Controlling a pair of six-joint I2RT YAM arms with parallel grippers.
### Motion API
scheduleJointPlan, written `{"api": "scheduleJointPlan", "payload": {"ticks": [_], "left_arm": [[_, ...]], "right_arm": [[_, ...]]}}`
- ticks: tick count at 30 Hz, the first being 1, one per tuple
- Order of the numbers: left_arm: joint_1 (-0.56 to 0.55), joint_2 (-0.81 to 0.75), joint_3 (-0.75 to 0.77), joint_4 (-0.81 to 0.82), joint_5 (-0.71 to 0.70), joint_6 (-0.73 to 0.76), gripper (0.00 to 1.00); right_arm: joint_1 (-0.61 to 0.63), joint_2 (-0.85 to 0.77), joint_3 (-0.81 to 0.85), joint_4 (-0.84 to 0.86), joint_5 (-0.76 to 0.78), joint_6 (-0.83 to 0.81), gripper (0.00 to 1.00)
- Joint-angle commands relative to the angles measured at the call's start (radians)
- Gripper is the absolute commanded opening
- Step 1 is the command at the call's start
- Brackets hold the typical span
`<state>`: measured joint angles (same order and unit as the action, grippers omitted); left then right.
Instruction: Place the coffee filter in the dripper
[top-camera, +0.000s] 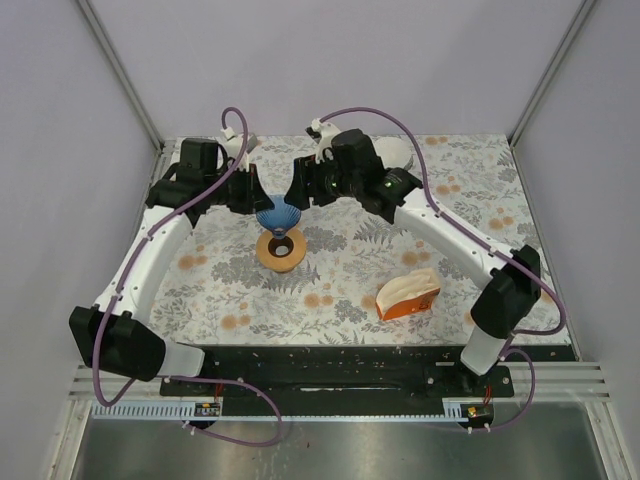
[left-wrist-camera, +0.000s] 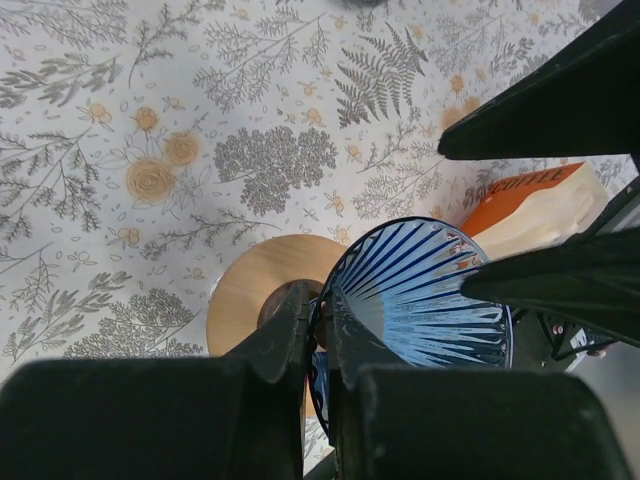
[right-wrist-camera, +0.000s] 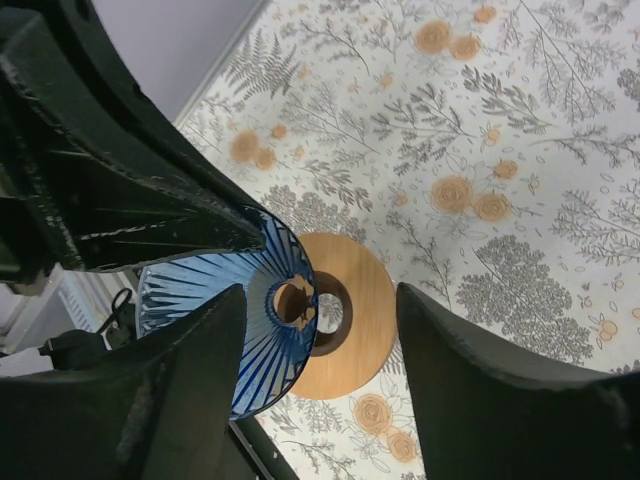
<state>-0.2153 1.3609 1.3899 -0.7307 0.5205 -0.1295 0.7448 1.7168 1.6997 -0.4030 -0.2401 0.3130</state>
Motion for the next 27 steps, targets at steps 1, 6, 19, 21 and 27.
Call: {"api": "scheduleJointPlan", "payload": {"ticks": [1,6,19,21,27], "left_arm": [[-0.002,-0.049,-0.028,0.082,0.064,0.002,0.0],[-0.002,-0.059,-0.064,0.093,0.058,0.011,0.0],[0.024,-0.074,-0.149,0.137,0.052,0.051,0.0],[0.031,-0.072,-0.169,0.155,0.052,0.05,0.0],[0.031,-0.065,-0.206,0.211,0.067,0.047,0.0]], "right_arm": [[0.021,0.021,0.023,-0.022,0.032,0.024,0.64],[0.04,0.063,0.052,-0.054,0.025,0.017,0.36],[0.091,0.109,0.084,-0.111,0.09,-0.048,0.2],[0.091,0.113,0.086,-0.108,0.102,-0.061,0.16],[0.093,0.135,0.095,-0.094,0.09,-0.098,0.08]]}}
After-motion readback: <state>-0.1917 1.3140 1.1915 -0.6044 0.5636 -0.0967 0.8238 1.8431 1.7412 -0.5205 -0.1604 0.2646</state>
